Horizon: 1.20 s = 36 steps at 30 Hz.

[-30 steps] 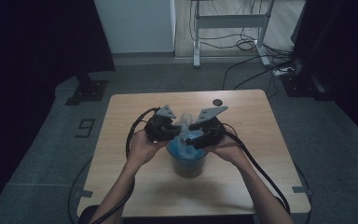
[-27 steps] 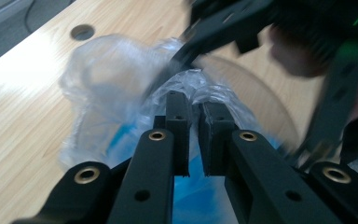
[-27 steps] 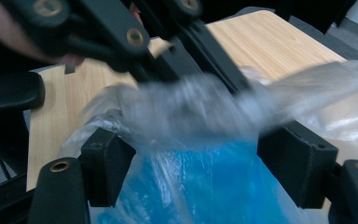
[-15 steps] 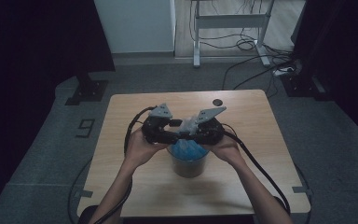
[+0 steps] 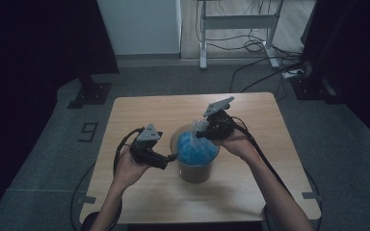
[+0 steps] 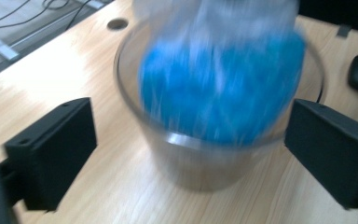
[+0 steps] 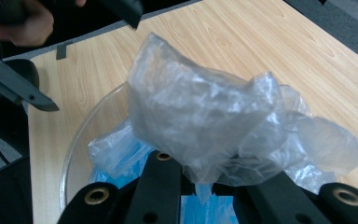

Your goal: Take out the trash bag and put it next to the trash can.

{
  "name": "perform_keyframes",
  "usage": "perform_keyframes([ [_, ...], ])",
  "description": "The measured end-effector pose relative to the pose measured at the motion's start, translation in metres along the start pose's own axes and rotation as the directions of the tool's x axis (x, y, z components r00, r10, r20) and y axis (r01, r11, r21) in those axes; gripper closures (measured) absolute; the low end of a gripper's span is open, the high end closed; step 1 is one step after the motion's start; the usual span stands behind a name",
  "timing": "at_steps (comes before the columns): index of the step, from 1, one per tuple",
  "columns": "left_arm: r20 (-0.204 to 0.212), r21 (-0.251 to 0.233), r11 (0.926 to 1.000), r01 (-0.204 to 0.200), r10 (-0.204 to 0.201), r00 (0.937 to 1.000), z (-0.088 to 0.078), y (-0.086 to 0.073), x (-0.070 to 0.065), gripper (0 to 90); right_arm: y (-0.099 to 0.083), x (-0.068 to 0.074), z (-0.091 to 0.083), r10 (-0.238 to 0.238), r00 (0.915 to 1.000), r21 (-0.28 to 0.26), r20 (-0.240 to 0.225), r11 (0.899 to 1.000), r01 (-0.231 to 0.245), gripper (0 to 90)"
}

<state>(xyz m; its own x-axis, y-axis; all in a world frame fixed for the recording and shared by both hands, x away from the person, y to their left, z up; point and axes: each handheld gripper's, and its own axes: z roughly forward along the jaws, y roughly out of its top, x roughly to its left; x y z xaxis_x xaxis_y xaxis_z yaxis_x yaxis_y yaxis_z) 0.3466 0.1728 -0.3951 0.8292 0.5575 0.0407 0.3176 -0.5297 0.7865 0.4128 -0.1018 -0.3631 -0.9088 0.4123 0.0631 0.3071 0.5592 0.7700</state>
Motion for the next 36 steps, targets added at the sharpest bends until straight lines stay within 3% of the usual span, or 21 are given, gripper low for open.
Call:
perform_keyframes([
  [9, -0.013, -0.006, 0.9974, 0.072, -0.072, 0.9973, -0.002, -0.054, -0.002, 0.0, 0.017, -0.003, -0.013, 0.004, 0.9999, 0.011, 0.015, 1.000, -0.004, 82.1],
  [15, -0.001, 0.028, 0.9905, 0.135, -0.135, 0.9909, 0.008, -0.087, -0.006, 0.0, 0.028, -0.003, -0.022, -0.001, 0.9995, 0.011, 0.031, 1.000, 0.001, 82.1],
  [20, -0.013, 0.072, 0.9864, 0.148, -0.147, 0.9890, 0.021, -0.112, -0.007, 0.0, 0.036, -0.003, -0.029, -0.011, 0.9990, 0.015, 0.043, 1.000, 0.011, 82.0],
  [23, -0.042, 0.092, 0.9853, 0.144, -0.140, 0.9892, 0.027, -0.122, -0.005, 0.0, 0.041, -0.004, -0.033, -0.013, 0.9987, 0.011, 0.049, 1.000, 0.012, 82.0],
  [28, -0.055, 0.106, 0.9784, 0.177, -0.172, 0.9835, 0.036, -0.136, 0.002, 0.0, 0.047, -0.005, -0.039, -0.017, 0.9979, 0.014, 0.063, 1.000, 0.017, 81.9],
  [36, -0.081, 0.154, 0.9722, 0.176, -0.165, 0.9829, 0.045, -0.143, 0.004, 0.0, 0.057, -0.007, -0.049, -0.022, 0.9964, 0.005, 0.082, 1.000, 0.022, 81.8],
])
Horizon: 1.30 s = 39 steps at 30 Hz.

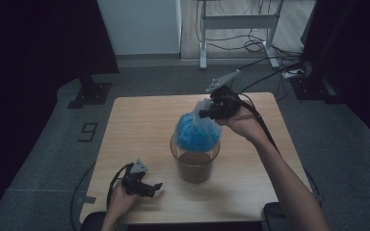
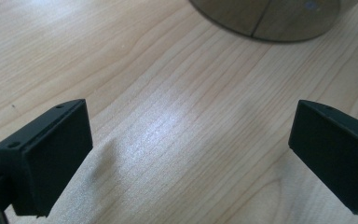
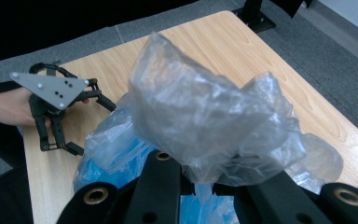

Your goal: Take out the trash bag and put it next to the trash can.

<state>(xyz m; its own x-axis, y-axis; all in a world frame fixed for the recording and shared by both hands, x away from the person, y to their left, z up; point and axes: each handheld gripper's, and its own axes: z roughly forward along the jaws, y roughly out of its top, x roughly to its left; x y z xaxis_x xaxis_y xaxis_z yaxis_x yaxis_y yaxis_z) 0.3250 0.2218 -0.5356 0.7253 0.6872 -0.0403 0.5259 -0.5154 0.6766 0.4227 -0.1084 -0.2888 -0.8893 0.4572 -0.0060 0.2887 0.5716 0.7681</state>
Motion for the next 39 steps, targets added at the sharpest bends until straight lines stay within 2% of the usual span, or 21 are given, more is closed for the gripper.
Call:
perform_keyframes([
  [5, -0.022, 0.046, 0.9989, -0.006, 0.007, 0.9997, 0.006, -0.002, 0.000, 0.0, 0.005, -0.002, -0.008, -0.002, 0.9998, -0.006, 0.019, 1.000, 0.002, 81.7],
  [12, -0.032, 0.076, 0.9971, -0.012, 0.014, 0.9994, 0.011, -0.002, -0.001, 0.0, 0.007, -0.011, -0.022, 0.011, 0.9980, -0.015, 0.062, 1.000, -0.010, 81.6],
  [20, -0.033, 0.071, 0.9975, -0.005, 0.007, 0.9994, 0.012, -0.003, -0.001, 0.0, 0.003, -0.028, -0.041, 0.045, 0.9897, -0.017, 0.136, 0.999, -0.043, 81.6],
  [30, -0.039, 0.049, 0.9988, 0.005, -0.003, 0.9992, 0.014, -0.003, -0.002, 0.0, -0.014, -0.057, -0.053, 0.113, 0.9631, -0.010, 0.244, 0.993, -0.114, 81.5],
  [39, -0.042, 0.041, 0.9991, 0.012, -0.010, 0.9991, 0.015, -0.003, -0.003, 0.0, -0.041, -0.089, -0.046, 0.186, 0.9254, -0.003, 0.330, 0.981, -0.196, 81.3],
])
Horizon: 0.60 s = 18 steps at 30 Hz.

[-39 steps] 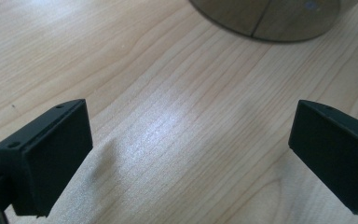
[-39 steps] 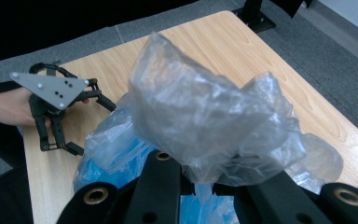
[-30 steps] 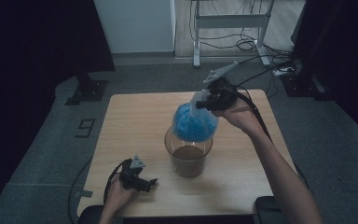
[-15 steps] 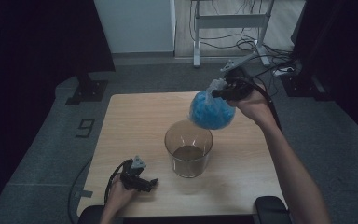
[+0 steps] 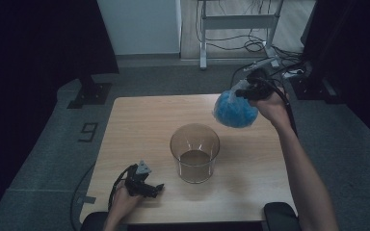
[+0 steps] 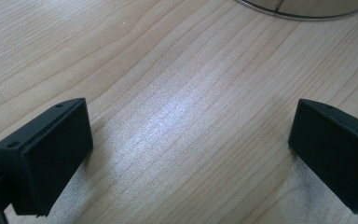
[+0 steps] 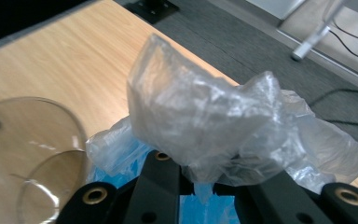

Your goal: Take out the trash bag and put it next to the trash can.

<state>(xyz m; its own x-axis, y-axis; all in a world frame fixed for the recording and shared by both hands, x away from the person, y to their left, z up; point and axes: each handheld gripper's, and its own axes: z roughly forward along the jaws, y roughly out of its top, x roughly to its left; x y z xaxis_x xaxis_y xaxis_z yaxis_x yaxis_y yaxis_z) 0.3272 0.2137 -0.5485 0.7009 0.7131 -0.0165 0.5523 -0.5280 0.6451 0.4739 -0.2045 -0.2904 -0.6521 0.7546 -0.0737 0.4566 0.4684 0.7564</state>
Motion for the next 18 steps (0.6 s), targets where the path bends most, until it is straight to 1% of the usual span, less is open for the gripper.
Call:
perform_keyframes([
  [5, -0.003, 0.001, 1.0000, -0.001, 0.001, 1.0000, 0.000, 0.000, 0.000, 0.0, -0.014, -0.015, 0.014, 0.038, 0.9981, 0.019, 0.049, 0.999, -0.039, 81.0],
  [10, -0.005, -0.001, 1.0000, 0.003, -0.003, 1.0000, 0.001, 0.001, -0.001, 0.0, -0.028, -0.029, 0.032, 0.082, 0.9925, 0.024, 0.091, 0.996, -0.085, 80.6],
  [13, -0.005, -0.001, 1.0000, 0.003, -0.003, 1.0000, 0.001, 0.001, -0.001, 0.0, -0.037, -0.035, 0.045, 0.106, 0.9892, 0.034, 0.101, 0.993, -0.110, 80.6],
  [18, -0.008, -0.002, 1.0000, 0.006, -0.006, 1.0000, 0.001, 0.001, -0.001, 0.0, -0.051, -0.040, 0.070, 0.127, 0.9862, 0.057, 0.106, 0.989, -0.133, 80.6],
])
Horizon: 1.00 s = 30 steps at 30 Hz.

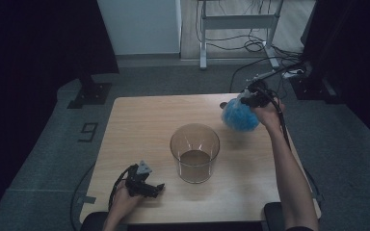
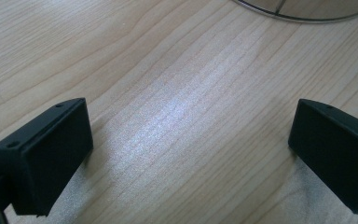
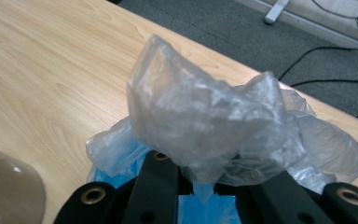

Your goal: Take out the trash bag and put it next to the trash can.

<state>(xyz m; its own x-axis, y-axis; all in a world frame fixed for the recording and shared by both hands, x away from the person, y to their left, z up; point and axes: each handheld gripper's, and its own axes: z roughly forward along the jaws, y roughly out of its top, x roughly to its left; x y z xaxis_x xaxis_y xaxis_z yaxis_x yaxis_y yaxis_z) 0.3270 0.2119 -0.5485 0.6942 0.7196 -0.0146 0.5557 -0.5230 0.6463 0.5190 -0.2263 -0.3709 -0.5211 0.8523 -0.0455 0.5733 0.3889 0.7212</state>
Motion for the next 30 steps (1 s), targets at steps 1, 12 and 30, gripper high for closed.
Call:
perform_keyframes([
  [1, -0.001, 0.000, 1.0000, 0.001, -0.001, 1.0000, 0.000, 0.000, 0.000, 0.0, -0.002, 0.000, 0.005, 0.004, 1.0000, 0.007, -0.001, 1.000, -0.004, 80.6],
  [12, -0.006, 0.002, 1.0000, 0.003, -0.003, 1.0000, 0.000, 0.000, 0.000, 0.0, -0.029, 0.001, 0.059, 0.034, 0.9994, 0.040, 0.006, 0.999, -0.034, 80.6],
  [30, -0.016, 0.001, 0.9999, 0.016, -0.016, 0.9997, 0.001, 0.001, -0.002, 0.0, -0.050, 0.004, 0.082, 0.066, 0.9976, 0.055, -0.019, 0.996, -0.065, 67.8],
])
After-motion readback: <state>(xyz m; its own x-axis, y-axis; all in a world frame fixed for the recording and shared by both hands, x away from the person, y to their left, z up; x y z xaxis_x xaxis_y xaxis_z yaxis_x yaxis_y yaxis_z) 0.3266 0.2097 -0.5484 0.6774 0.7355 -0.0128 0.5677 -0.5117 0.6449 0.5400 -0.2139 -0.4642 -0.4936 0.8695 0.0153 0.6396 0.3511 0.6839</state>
